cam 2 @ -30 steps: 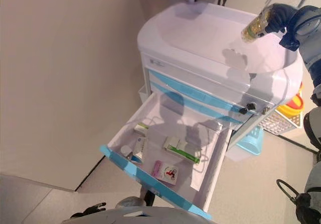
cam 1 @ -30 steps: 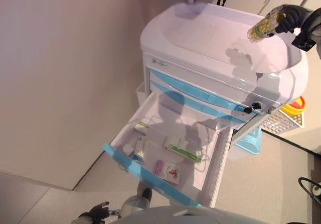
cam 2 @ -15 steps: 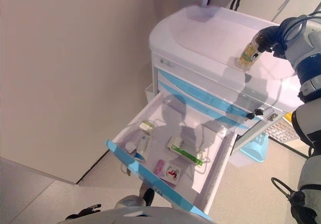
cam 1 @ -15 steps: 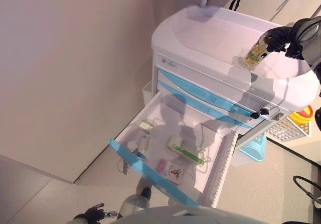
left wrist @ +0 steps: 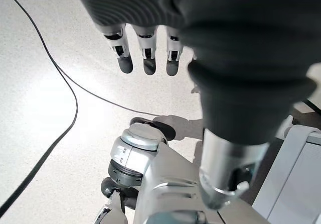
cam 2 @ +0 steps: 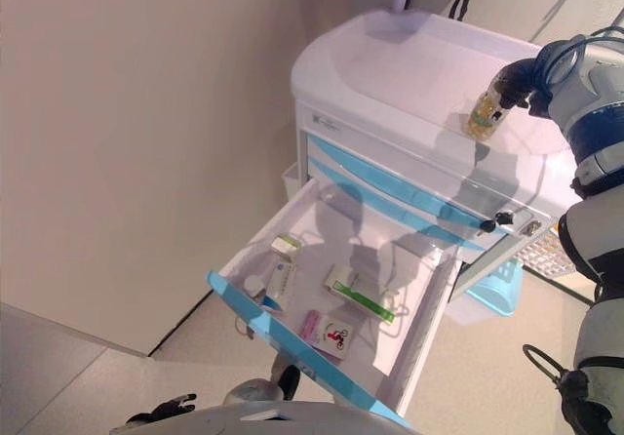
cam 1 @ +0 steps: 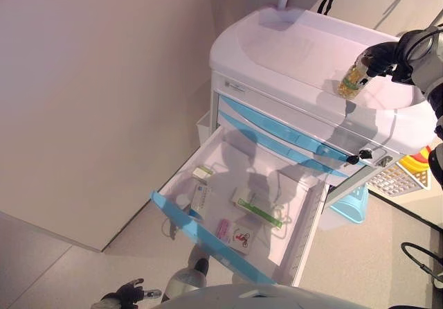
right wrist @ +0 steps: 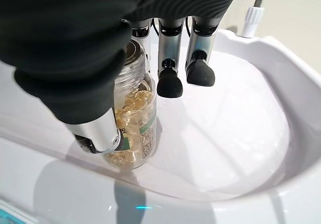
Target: Open the drawer and pick up the medicine
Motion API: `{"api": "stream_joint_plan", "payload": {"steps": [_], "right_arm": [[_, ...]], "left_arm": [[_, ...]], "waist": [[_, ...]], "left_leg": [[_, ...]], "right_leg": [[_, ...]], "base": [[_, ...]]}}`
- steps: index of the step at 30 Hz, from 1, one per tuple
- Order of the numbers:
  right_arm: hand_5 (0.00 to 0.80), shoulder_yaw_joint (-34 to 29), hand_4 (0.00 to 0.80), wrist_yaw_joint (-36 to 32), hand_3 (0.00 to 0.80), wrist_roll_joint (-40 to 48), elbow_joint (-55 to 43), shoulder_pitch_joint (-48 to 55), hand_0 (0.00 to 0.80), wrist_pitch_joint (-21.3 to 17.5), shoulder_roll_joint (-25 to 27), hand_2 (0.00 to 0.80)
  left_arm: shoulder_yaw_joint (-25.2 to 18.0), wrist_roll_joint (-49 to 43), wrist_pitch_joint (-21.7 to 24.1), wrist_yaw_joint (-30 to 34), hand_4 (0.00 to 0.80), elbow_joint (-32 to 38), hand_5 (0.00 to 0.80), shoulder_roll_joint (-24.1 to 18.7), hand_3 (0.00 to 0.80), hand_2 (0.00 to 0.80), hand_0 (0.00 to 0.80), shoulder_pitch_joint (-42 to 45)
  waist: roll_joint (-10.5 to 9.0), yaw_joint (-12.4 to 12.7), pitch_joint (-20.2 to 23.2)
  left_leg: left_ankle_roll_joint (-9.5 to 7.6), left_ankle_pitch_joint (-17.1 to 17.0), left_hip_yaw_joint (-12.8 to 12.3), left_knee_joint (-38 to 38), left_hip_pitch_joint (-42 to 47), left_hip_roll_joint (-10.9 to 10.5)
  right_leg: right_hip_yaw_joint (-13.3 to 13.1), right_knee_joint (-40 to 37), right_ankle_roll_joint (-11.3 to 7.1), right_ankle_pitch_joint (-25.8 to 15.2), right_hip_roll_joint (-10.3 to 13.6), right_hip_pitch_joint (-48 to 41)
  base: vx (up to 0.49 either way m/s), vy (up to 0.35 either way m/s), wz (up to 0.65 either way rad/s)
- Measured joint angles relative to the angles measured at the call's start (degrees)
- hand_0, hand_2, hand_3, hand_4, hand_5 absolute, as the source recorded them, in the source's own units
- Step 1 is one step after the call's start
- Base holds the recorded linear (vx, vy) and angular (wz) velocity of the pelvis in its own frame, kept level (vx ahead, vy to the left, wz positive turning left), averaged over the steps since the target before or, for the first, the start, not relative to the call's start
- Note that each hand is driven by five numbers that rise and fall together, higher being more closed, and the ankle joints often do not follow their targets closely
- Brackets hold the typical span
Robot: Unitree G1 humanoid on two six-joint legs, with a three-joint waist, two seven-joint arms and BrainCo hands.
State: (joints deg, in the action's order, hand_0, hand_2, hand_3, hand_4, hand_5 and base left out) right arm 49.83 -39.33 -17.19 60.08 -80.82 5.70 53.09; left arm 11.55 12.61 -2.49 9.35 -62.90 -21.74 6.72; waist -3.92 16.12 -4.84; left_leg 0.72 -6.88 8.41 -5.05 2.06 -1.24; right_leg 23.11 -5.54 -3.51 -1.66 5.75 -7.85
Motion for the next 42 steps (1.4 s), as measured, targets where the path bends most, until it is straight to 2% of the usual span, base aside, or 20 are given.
{"api": "stream_joint_plan", "payload": {"steps": [6, 7, 8, 9, 20, 26, 31, 34, 38, 42], "right_arm": [[0.8, 0.0, 0.8, 0.0, 0.8, -0.5, 0.0, 0.0, 0.8, -0.5, 0.0, 0.8], [0.756, 0.0, 0.756, 0.0, 0.756, -0.5, 0.0, 0.0, 0.756, -0.5, 0.0, 0.756], [0.483, 0.0, 0.483, 0.0, 0.483, -0.5, 0.0, 0.0, 0.483, -0.5, 0.0, 0.483], [0.0, 0.0, 0.0, 0.0, 0.0, -0.5, 0.0, 0.0, 0.0, -0.5, 0.0, 0.0], [0.0, 0.0, 0.0, 0.6, 0.0, -0.8, 0.0, 0.0, 0.0, -0.6, 0.0, 0.0], [0.0, 0.0, 0.0, 4.4, 0.0, 0.9, -0.1, 0.0, 0.0, -0.7, 0.0, 0.0], [0.0, -0.5, 0.0, 11.1, 0.0, 8.5, -1.3, -0.1, 0.0, -0.4, 0.5, 0.0], [0.0, -3.0, 0.0, 15.9, 0.0, 14.1, -4.0, -0.3, 0.0, -0.1, 1.5, 0.0], [0.0, -4.7, 0.0, 22.4, 0.0, 21.1, -10.0, -1.1, 0.0, 0.1, 5.3, 0.0], [0.0, -7.7, 0.0, 28.8, 0.0, 28.6, -16.0, -1.8, 0.0, 0.0, 9.2, 0.0]], "left_arm": [[0.0, 0.0, -0.1, 0.0, 0.0, 0.9, 0.0, -0.9, 0.0, 0.0, 0.0, -0.1], [0.0, 0.0, -0.1, 0.0, 0.0, 1.0, 0.0, -0.9, 0.0, 0.0, 0.0, -0.1], [0.0, 0.0, -0.1, 0.0, 0.0, 1.0, 0.0, -0.9, 0.0, 0.0, 0.0, -0.1], [0.0, 0.0, -0.1, 0.1, 0.0, 1.1, 0.0, -0.9, 0.0, 0.0, 0.0, -0.1], [0.0, 0.0, -0.1, 0.1, 0.0, 1.2, 0.0, -1.5, 0.0, 0.0, 0.0, 0.0], [0.0, 0.0, -0.1, 1.2, 0.0, 1.2, 0.0, -1.7, 0.0, 0.0, 0.0, -0.1], [0.0, 0.0, -0.1, 1.2, 0.0, 1.3, 0.0, -1.7, 0.0, 0.0, 0.0, -0.1], [0.0, 0.0, 0.1, 1.2, 0.0, 1.2, 0.0, -1.7, 0.0, 0.0, 0.0, 0.0], [0.0, -0.3, 0.2, 1.2, 0.0, 1.3, 0.0, -1.7, 0.0, 0.0, 0.0, 0.1], [0.0, -0.3, 0.4, 1.3, 0.0, 0.9, 0.0, -1.7, 0.0, 0.0, 0.0, 0.6]], "waist": [[0.0, 0.1, 0.0], [0.0, 0.1, 0.0], [0.0, 0.1, 0.0], [-0.01, 0.1, 0.0], [-0.38, 0.1, -0.2], [-0.71, 0.0, -0.5], [-0.69, -0.2, -0.5], [-0.64, -0.7, -0.6], [-0.66, -1.1, -0.6], [-0.69, -2.6, -0.6]], "left_leg": [[-0.03, -0.1, 0.0, 0.0, -0.3, 0.0], [-0.03, -0.1, 0.0, 0.0, -0.3, 0.0], [-0.04, -0.1, 0.0, 0.0, -0.3, 0.0], [-0.04, -0.1, 0.0, 0.0, -0.3, 0.0], [0.03, -0.1, 0.1, 0.0, -0.5, 0.0], [0.04, 0.0, 0.0, 0.0, -0.6, 0.0], [0.05, 0.0, 0.0, 0.0, -0.6, 0.0], [0.04, 0.0, -0.1, 0.0, -0.6, 0.0], [0.03, 0.0, -0.9, 0.0, -0.6, 0.0], [-0.38, -0.1, -2.1, 0.0, -0.4, 0.1]], "right_leg": [[0.0, 0.0, 0.0, 0.0, 0.0, 0.3], [0.0, 0.0, -0.01, 0.0, 0.0, 0.3], [0.1, 0.0, 0.0, 0.0, 0.0, 0.3], [0.1, 0.0, -0.01, 0.0, 0.0, 0.3], [0.1, 0.0, -0.05, 0.0, 0.0, 0.4], [0.1, 0.0, -0.05, 0.0, 0.0, 0.5], [0.0, 0.0, -0.06, 0.0, 0.0, 0.6], [-0.1, 0.1, -0.07, 0.0, 0.0, 0.6], [-0.8, 0.2, -0.05, 0.0, 0.0, 0.9], [-2.3, 0.2, 0.04, -0.1, 0.0, 1.3]], "base": [[0.0, 0.0, 0.0], [0.0, 0.0, 0.0], [0.0, 0.0, 0.0], [0.0, 0.0, 0.0], [0.0, 0.0, 0.0], [0.0, 0.0, 0.0], [0.0, 0.0, 0.0], [0.002, -0.002, -0.01], [0.005, -0.006, -0.06], [-0.006, -0.005, -0.14]]}}
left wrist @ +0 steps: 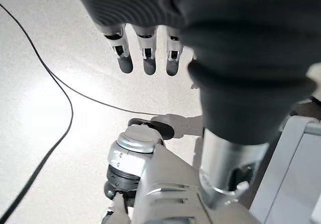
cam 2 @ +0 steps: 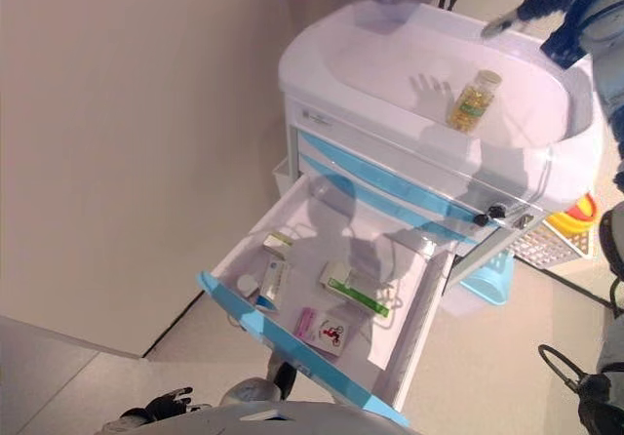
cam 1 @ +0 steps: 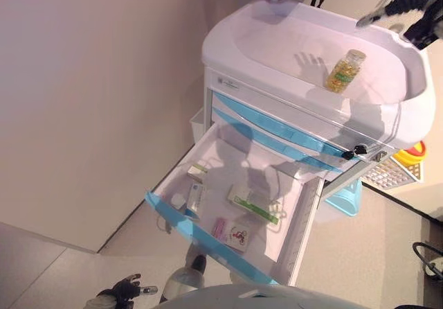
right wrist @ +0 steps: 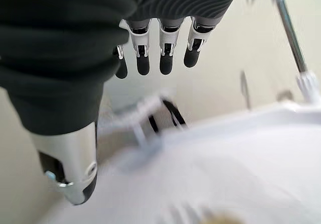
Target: Open the drawer and pick up the medicine
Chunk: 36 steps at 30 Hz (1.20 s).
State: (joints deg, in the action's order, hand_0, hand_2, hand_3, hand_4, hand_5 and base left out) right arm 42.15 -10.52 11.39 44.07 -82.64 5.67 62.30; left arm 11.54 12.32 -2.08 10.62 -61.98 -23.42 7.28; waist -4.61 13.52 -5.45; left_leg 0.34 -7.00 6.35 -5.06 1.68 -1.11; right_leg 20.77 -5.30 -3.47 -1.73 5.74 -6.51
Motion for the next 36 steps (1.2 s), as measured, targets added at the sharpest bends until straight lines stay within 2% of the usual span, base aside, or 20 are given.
{"api": "stream_joint_plan", "payload": {"steps": [3, 6, 11, 15, 19, 22, 25, 28, 33, 36], "right_arm": [[0.0, -3.1, 0.0, 4.4, 0.0, 3.6, -0.9, 0.0, 0.0, 0.0, 1.7, 0.0], [0.0, -7.8, 0.0, 9.3, 0.0, 8.4, -1.0, 0.1, 0.0, 0.1, 3.0, 0.0], [0.0, -19.2, 0.0, 17.0, 0.0, 17.4, -0.5, 4.8, 0.0, 1.3, 4.4, 0.0], [0.0, -32.0, 0.0, 19.9, 0.0, 24.4, 0.0, 19.4, 0.0, 2.3, 4.3, 0.0], [0.0, -43.9, 0.0, 18.2, 0.0, 24.6, 0.9, 39.4, 0.0, 3.0, 2.7, 0.0], [0.0, -49.6, 0.0, 13.8, 0.0, 24.5, 0.8, 52.2, 0.0, 2.2, -0.4, 0.0], [0.0, -53.6, 0.0, 8.7, 0.0, 23.8, -1.9, 64.5, 0.0, -1.8, -6.9, 0.0], [0.0, -53.9, 0.0, 4.0, 0.0, 22.8, -4.7, 74.3, 0.0, -3.5, -13.1, 0.0], [0.0, -54.6, 0.0, -1.6, 0.0, 20.4, -4.8, 84.0, 0.0, -6.3, -24.0, 0.0], [0.0, -50.0, 0.0, -3.7, 0.0, 13.6, -3.6, 87.8, 0.0, -8.9, -28.7, 0.0]], "left_arm": [[0.0, 0.0, 0.9, 0.1, 0.0, -0.5, 0.0, 0.0, 0.0, 0.0, 0.0, 0.1], [0.0, 0.0, 1.3, 0.5, 0.0, -0.7, 0.0, 0.0, 0.0, 0.0, 0.0, 0.1], [0.3, 0.0, 2.3, 1.0, 0.0, -0.7, 0.0, 0.0, 0.0, 0.0, 0.0, -0.6], [1.4, 0.0, 2.3, 1.0, 0.0, -0.7, 0.0, 0.1, 0.0, 0.0, 0.0, -1.1], [2.0, 0.0, 2.1, 1.0, 0.0, -0.6, 0.0, 0.2, 0.0, 0.0, 0.0, -1.2], [2.0, 0.0, 1.3, 1.0, 0.0, -0.4, 0.0, 0.3, 0.0, 0.0, 0.0, -1.3], [1.9, 0.1, 0.6, 0.9, 0.0, -0.1, 0.0, 0.3, 0.0, 0.0, 0.0, -1.7], [1.6, 0.0, -0.4, 0.8, 0.0, -0.1, 0.0, 0.3, 0.0, 0.0, 0.0, -1.6], [0.9, 0.0, -0.2, 0.8, 0.0, -0.6, 0.0, 0.3, 0.0, 0.0, 0.0, -1.6], [0.9, 0.0, 0.3, 0.8, 0.0, -0.8, 0.0, 0.5, 0.0, 0.0, 0.0, -1.5]], "waist": [[0.0, -1.6, 0.0], [0.17, -3.0, -0.1], [0.29, -5.8, 0.0], [0.35, -7.5, 0.6], [1.32, -9.8, 1.1], [2.47, -11.7, 1.5], [2.65, -13.3, 1.4], [2.97, -15.3, 1.0], [2.96, -16.4, 0.6], [3.04, -17.1, -0.3]], "left_leg": [[-0.09, 0.0, -0.5, 0.0, 0.2, 0.1], [-0.23, 0.4, -1.8, 0.0, 0.8, 0.2], [-0.43, 0.9, -3.4, 0.0, 1.7, 0.2], [-0.56, 1.7, -5.5, 0.0, 2.6, 0.3], [-0.8, 2.2, -7.4, 0.0, 3.0, 0.3], [-0.87, 2.6, -8.7, 0.0, 3.2, 0.4], [-0.63, 3.3, -10.4, -0.3, 4.0, 0.8], [-0.46, 3.6, -11.2, -0.3, 4.2, 1.1], [-0.19, 3.9, -12.6, -0.3, 4.2, 1.6], [-0.08, 3.9, -13.3, -0.3, 4.5, 1.8]], "right_leg": [[-0.5, 0.0, 0.01, 0.0, 0.0, 0.1], [-2.2, 0.0, 0.01, 0.0, -0.1, 0.1], [-4.2, 0.0, 0.18, -0.2, -0.1, 0.0], [-6.5, 0.0, 0.17, -0.3, -0.3, 0.1], [-8.8, 0.0, 0.08, -0.5, -0.4, 0.6], [-10.3, 0.0, 0.01, -0.7, -0.5, 1.1], [-12.1, 0.0, 0.03, -0.7, -0.9, 1.1], [-12.6, 0.0, 0.06, -0.7, -1.1, 1.4], [-14.0, 0.0, 0.1, -0.8, -1.4, 2.2], [-14.5, 0.0, 0.18, -0.8, -1.5, 2.2]], "base": [[-0.01, -0.009, -0.11], [-0.013, -0.011, -0.21], [-0.003, -0.012, -0.18], [-0.02, -0.006, -0.27], [-0.023, -0.004, -0.24], [-0.025, -0.022, -0.27], [-0.028, -0.029, -0.33], [-0.007, -0.025, -0.19], [-0.006, -0.02, -0.15], [-0.02, -0.016, -0.09]]}}
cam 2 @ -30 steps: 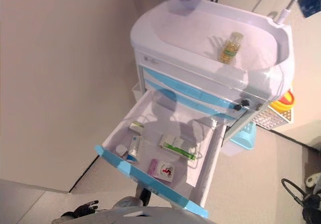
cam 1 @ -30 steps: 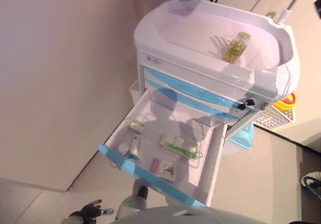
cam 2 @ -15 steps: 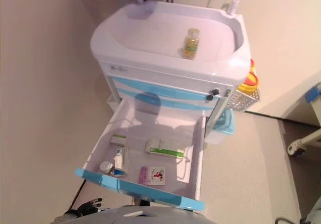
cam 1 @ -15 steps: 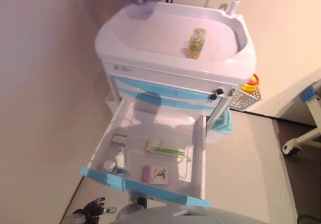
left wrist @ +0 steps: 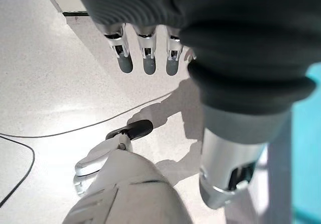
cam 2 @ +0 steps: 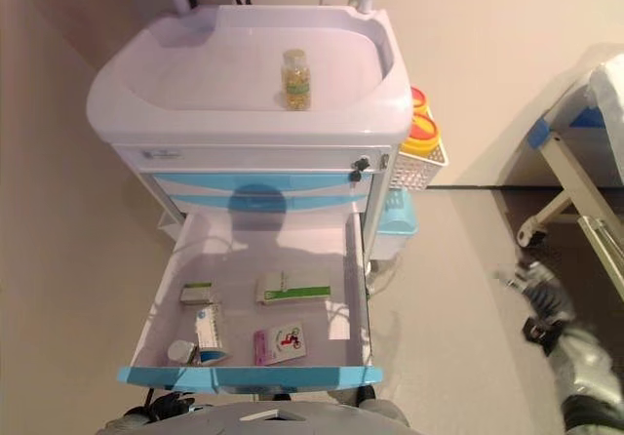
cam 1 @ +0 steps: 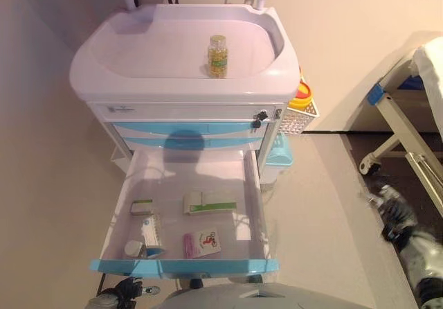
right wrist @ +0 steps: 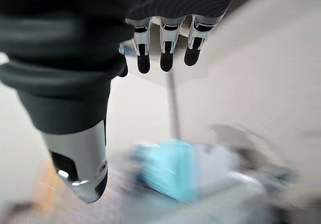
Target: Open the drawer and pick up the medicine
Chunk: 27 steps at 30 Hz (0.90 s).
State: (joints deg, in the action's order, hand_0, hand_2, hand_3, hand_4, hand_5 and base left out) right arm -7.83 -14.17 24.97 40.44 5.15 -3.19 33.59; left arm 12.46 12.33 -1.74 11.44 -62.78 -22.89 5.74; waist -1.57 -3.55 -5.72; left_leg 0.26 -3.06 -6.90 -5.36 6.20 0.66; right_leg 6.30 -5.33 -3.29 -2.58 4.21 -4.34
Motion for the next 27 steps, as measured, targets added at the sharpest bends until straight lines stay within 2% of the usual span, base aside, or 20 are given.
{"api": "stream_joint_plan", "payload": {"steps": [4, 8, 11, 16, 19, 25, 27], "right_arm": [[0.0, 10.8, 0.0, -0.1, 0.0, -12.4, 6.2, 2.0, 0.0, -4.0, -4.6, 0.0], [0.0, 18.6, 0.0, 1.1, 0.0, -20.7, 9.2, 2.9, 0.0, -7.1, -8.4, 0.0], [0.0, 21.8, 0.0, 3.2, 0.0, -23.1, 11.6, 2.9, 0.0, -8.6, -11.5, 0.0], [0.0, 22.7, 0.0, 7.2, 0.0, -24.7, 15.6, 2.8, 0.0, -9.5, -13.0, 0.0], [0.0, 23.6, 0.0, 8.9, 0.0, -26.4, 16.1, 2.9, 0.0, -10.8, -12.5, 0.0], [0.0, 24.5, 0.0, 10.3, 0.0, -26.9, 17.9, 1.6, 0.0, -13.5, -12.2, 0.0], [0.0, 24.5, 0.0, 10.2, 0.0, -26.9, 16.4, 1.6, 0.0, -13.1, -11.8, 0.0]], "left_arm": [[0.1, -0.2, 2.4, 0.0, 0.0, -1.5, 0.0, 0.3, 0.0, 0.0, 0.0, 0.0], [0.6, -1.7, 4.2, -0.5, 0.0, -1.8, 0.0, 0.7, 0.0, 0.0, 0.0, 0.0], [4.1, -5.3, 6.9, -1.0, 0.0, -1.6, 0.0, 0.9, 0.0, 0.0, 0.0, -0.2], [10.0, -12.4, 9.7, -4.8, 0.0, -1.0, 0.0, 0.4, 0.0, 0.0, 0.0, -2.1], [12.7, -15.0, 9.6, -6.3, 0.0, -1.0, 0.0, 0.4, 0.0, 0.0, 0.0, -3.3], [14.9, -18.8, 10.6, -4.7, 0.0, -1.0, 0.0, 0.2, 0.0, 0.0, 0.0, -6.4], [16.1, -19.0, 8.5, -2.6, 0.0, 3.9, 0.0, -1.6, 0.0, 0.0, 0.0, -6.3]], "waist": [[-0.1, -0.2, -0.5], [-0.14, -0.5, -0.6], [0.04, -0.5, -0.7], [1.33, -0.6, -1.1], [2.16, -0.8, -1.3], [2.12, -1.6, -1.4], [2.27, -1.8, -1.9]], "left_leg": [[0.12, 0.2, -1.0, 0.0, 0.2, 0.2], [0.11, 0.2, -1.2, 0.0, 0.5, 0.2], [0.08, 0.3, -1.4, 0.0, 0.6, 0.2], [0.11, 0.5, -2.1, 0.0, 0.8, 0.2], [0.14, 0.8, -3.0, 0.0, 1.0, 0.3], [0.17, 0.9, -3.6, 0.1, 1.1, 0.3], [0.08, 0.9, -3.7, 0.1, 1.3, 0.2]], "right_leg": [[-1.0, -0.1, 0.15, -0.1, -0.1, 0.2], [-1.1, -0.1, 0.4, -0.3, -0.1, 0.1], [-1.2, -0.1, 0.39, -0.3, -0.1, 0.1], [-1.4, 0.1, 0.14, -0.2, 0.0, 0.2], [-2.6, 0.4, 0.15, -0.2, -0.2, 0.9], [-3.0, 0.5, 0.39, -0.4, -0.4, 1.0], [-3.2, 0.5, 0.41, -0.5, -0.5, 1.0]], "base": [[-0.001, -0.015, -0.13], [0.002, -0.002, -0.01], [-0.001, 0.006, -0.01], [-0.005, 0.034, -0.06], [0.008, 0.005, -0.22], [0.049, 0.012, -0.05], [0.062, 0.072, -0.06]]}}
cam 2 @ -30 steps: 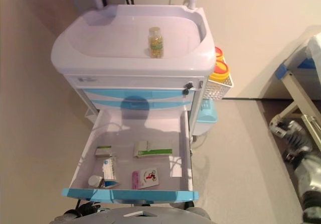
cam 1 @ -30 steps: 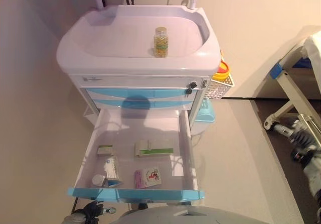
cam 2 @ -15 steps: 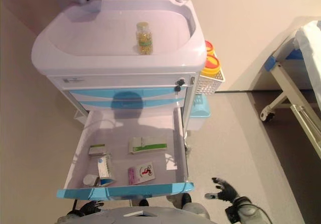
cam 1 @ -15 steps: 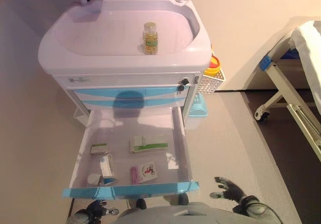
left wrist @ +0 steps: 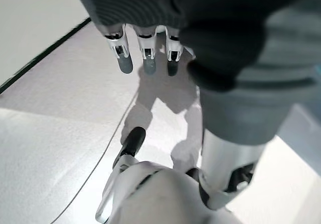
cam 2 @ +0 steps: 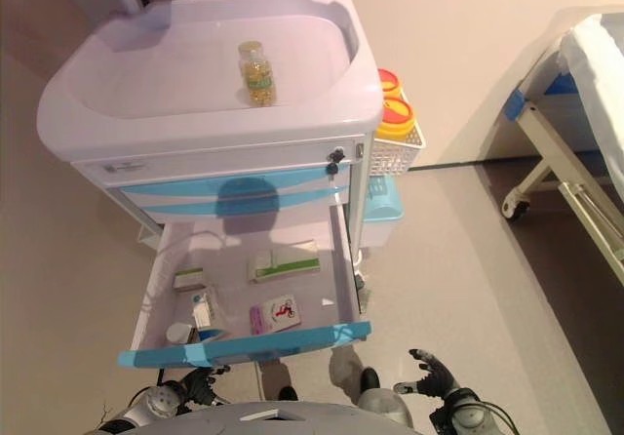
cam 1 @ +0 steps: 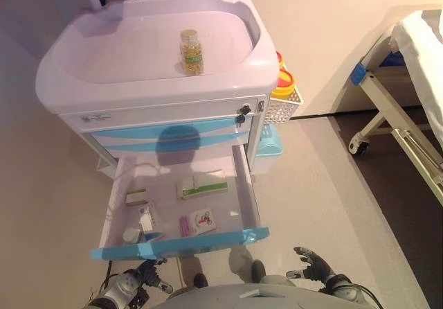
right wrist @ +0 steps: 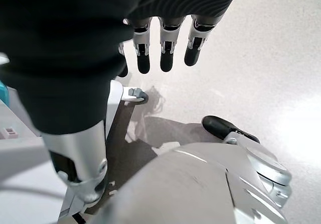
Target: Open the drawer and pick up the medicine
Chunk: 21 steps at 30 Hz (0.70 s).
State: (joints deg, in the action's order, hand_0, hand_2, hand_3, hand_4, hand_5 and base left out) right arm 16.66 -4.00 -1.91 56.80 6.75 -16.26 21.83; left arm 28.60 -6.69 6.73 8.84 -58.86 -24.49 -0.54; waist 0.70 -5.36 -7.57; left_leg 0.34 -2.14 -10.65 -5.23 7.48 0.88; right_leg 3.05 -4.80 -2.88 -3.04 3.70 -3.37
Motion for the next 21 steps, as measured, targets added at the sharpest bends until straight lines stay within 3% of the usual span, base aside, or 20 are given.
{"api": "stream_joint_plan", "payload": {"steps": [6, 11, 16, 21], "right_arm": [[0.0, 0.0, 0.0, -0.1, 0.0, 0.0, -6.4, 0.6, 0.0, 2.7, 2.1, 0.0], [0.0, 0.0, 0.0, 0.1, 0.0, 0.1, -6.5, 0.2, 0.0, 2.8, 4.7, 0.0], [0.0, 0.1, 0.0, 1.1, 0.0, 1.4, -6.5, -1.8, 0.0, 2.4, 5.3, 0.0], [0.0, 2.1, 0.0, 3.6, 0.0, 2.1, -6.6, -6.9, 0.0, 1.8, 5.7, 0.0]], "left_arm": [[0.1, 0.0, -8.0, 2.7, 0.0, 16.9, 0.0, -7.3, 0.0, 0.0, 0.0, -0.4], [-0.4, 0.4, -10.5, 2.8, 0.0, 22.2, 0.0, -9.4, 0.0, 0.0, 0.0, -5.5], [-1.6, 4.7, -10.8, 2.7, 0.0, 22.9, 0.0, -14.4, 0.0, 0.0, 0.0, -14.0], [-2.2, 10.9, -11.1, 1.5, 0.0, 24.3, 0.0, -19.0, 0.0, 0.0, 0.0, -23.9]], "waist": [[1.98, -0.8, -2.6], [4.07, -1.4, -5.1], [2.5, -1.6, -11.6], [1.19, -1.5, -18.8]], "left_leg": [[-0.12, 0.0, -0.5, 0.0, 0.1, -0.1], [-0.27, -0.4, -1.1, 0.2, -2.1, -0.1], [-0.51, -1.3, -2.1, 1.1, -5.3, -0.2], [-1.18, -0.6, -3.0, 7.1, -12.7, -0.7]], "right_leg": [[-0.7, 0.2, -0.36, -0.1, 0.1, 0.1], [-1.5, 1.8, -0.29, -0.2, 0.2, 3.4], [-2.7, 4.7, -0.08, -0.6, 0.0, 8.1], [-3.6, 10.9, 0.03, -0.4, 0.7, 16.0]], "base": [[0.036, 0.035, -0.04], [-0.059, 0.02, -0.08], [-0.134, -0.006, -0.12], [-0.119, -0.01, -0.07]]}}
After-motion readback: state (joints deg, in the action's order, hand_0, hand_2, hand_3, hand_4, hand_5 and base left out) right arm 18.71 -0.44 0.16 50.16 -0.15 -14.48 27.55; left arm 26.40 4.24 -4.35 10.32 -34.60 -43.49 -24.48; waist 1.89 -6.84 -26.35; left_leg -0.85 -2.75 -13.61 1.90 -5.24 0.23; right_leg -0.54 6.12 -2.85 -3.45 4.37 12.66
